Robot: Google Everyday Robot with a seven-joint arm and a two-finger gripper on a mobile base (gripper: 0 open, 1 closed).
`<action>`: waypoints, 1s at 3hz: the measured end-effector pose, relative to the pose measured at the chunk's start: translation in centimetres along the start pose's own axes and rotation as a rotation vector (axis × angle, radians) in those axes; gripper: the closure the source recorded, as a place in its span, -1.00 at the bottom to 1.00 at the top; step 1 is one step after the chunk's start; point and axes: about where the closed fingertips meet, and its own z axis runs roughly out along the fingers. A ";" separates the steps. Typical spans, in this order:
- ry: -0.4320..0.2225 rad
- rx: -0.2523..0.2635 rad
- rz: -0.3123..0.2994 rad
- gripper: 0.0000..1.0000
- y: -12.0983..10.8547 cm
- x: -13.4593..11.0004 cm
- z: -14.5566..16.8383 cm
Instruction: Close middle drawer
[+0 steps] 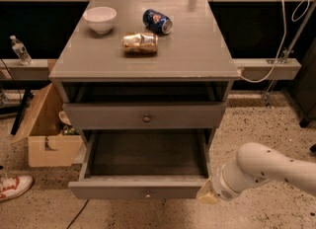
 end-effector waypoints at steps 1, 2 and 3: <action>-0.005 -0.022 -0.057 1.00 -1.1 1.4 4.3; -0.038 -0.012 -0.111 1.00 -2.4 2.1 8.0; -0.076 0.010 -0.151 1.00 -3.7 1.7 10.3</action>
Offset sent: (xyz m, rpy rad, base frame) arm 0.0291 0.0195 -0.1266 0.0667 -0.1212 0.1322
